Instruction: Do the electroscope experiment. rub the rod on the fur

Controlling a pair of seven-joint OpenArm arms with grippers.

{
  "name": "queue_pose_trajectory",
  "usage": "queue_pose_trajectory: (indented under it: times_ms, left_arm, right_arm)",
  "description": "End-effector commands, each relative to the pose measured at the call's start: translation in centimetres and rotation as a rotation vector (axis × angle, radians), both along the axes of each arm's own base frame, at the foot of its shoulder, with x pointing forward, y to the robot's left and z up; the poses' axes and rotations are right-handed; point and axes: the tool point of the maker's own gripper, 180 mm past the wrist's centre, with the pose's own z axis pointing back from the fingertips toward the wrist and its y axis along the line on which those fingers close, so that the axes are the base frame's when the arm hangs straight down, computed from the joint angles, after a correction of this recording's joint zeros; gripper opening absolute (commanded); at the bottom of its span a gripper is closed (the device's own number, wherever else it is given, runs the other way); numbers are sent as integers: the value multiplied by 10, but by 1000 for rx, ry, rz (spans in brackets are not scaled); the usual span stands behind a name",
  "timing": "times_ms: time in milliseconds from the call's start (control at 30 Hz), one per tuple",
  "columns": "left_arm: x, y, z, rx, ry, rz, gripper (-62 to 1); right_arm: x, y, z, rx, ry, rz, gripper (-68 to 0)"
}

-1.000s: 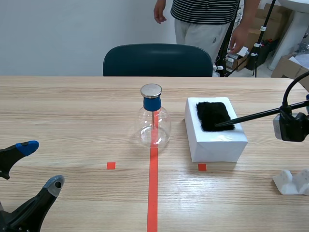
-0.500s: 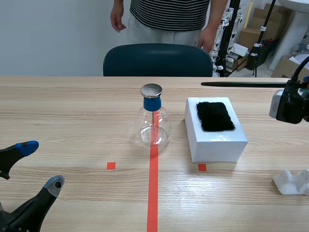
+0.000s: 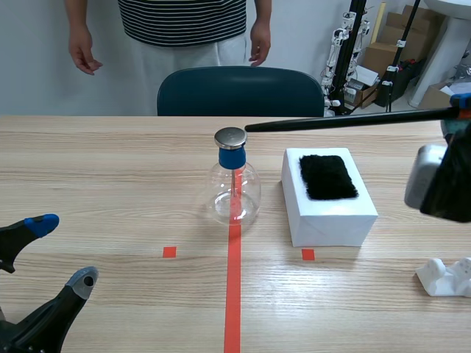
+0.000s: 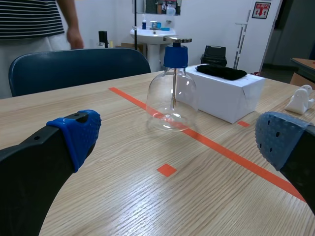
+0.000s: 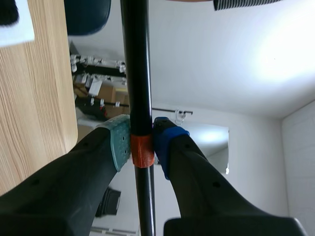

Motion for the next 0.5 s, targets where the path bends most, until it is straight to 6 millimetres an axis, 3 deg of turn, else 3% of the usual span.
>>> queue_pose_trajectory:
  times_ms: [0, 467]
  left_arm:
    - [3, 3, 9, -12, -32, 0, 14]
    - [3, 2, 9, -11, -32, 0, 14]
  right_arm:
    - [-5, 0, 6, -1, -29, 2, -573]
    - [-70, 22, -13, 78, 10, 88, -573]
